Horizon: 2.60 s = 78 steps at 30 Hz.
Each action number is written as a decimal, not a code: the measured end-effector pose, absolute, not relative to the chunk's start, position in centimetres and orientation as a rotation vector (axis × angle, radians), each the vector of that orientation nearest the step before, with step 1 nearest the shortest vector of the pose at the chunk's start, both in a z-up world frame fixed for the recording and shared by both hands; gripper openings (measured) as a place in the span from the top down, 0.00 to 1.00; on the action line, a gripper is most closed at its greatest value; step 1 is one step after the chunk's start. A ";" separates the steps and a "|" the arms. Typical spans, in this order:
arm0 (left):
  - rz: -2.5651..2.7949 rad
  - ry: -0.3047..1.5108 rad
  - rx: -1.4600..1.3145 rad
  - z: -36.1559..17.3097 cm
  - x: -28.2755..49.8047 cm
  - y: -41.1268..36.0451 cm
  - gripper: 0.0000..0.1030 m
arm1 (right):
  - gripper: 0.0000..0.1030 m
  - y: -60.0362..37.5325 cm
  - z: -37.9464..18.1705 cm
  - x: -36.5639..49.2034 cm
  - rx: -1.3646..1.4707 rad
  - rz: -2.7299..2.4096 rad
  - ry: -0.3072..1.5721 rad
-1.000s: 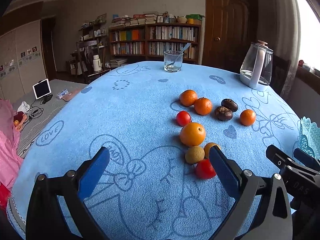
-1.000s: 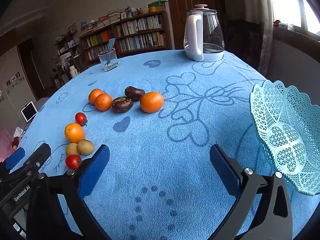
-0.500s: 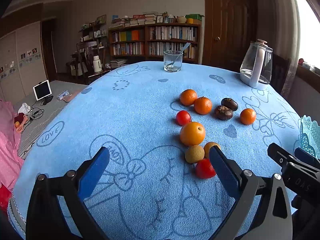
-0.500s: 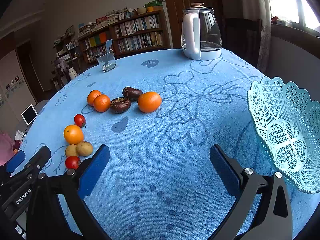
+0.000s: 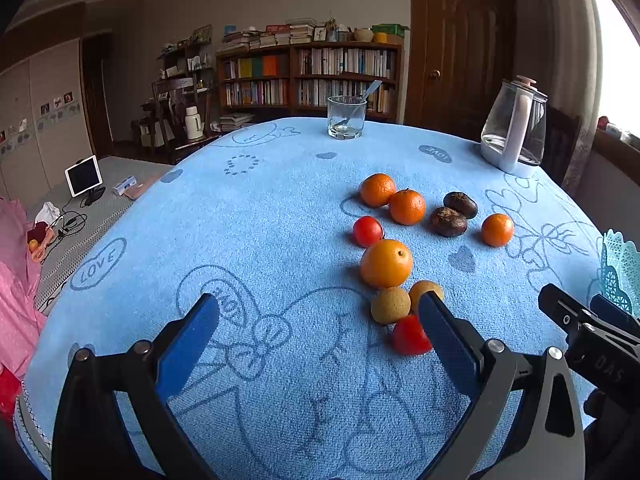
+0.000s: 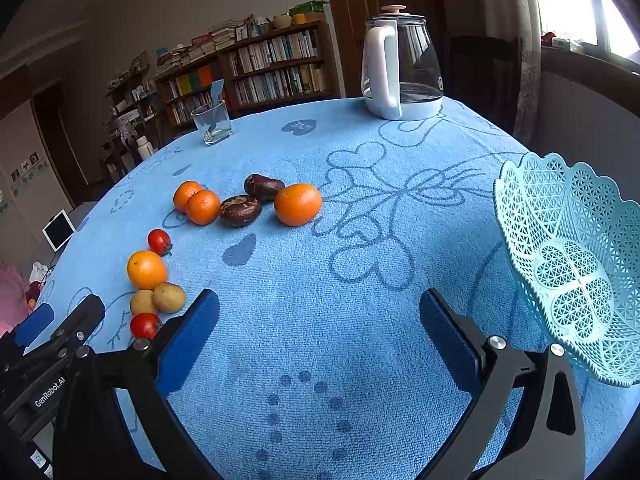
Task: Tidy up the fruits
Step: 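Move both tools toward the fruit cluster on the table, then grasp the large orange with the left tool while the right tool grasps a red tomato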
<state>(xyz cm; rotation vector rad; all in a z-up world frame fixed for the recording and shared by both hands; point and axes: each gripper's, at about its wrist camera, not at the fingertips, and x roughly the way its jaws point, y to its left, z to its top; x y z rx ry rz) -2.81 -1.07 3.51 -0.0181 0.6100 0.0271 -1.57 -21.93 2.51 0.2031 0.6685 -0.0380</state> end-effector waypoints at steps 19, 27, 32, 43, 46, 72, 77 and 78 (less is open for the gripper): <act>0.012 0.687 -0.025 4.4 -1.5 0.9 0.05 | 0.02 -22.8 3.0 -1.8 0.270 -0.008 0.668; -0.040 0.735 -0.046 4.3 0.5 0.7 0.05 | 0.02 -22.7 2.6 -1.5 0.266 -0.004 0.680; -0.126 0.752 -0.031 4.7 1.9 -1.5 0.05 | 0.02 -22.9 2.4 -1.4 0.277 0.000 0.689; -0.179 0.874 -0.076 2.5 6.4 -2.2 0.25 | 0.02 -22.9 2.1 -1.3 0.284 0.001 0.699; -0.198 0.903 -0.093 1.9 7.1 -2.3 0.34 | 0.02 -22.8 2.1 -1.3 0.276 0.001 0.700; -0.222 0.749 -0.269 4.2 5.4 3.0 0.62 | 0.02 -20.5 2.7 -1.3 0.257 0.103 0.726; -0.150 0.711 -0.274 4.7 4.9 4.3 0.62 | 0.02 -16.2 2.3 -0.7 0.186 0.197 0.788; -0.139 0.705 -0.272 4.7 4.8 4.6 0.62 | 0.02 -15.4 2.2 -0.6 0.159 0.206 0.797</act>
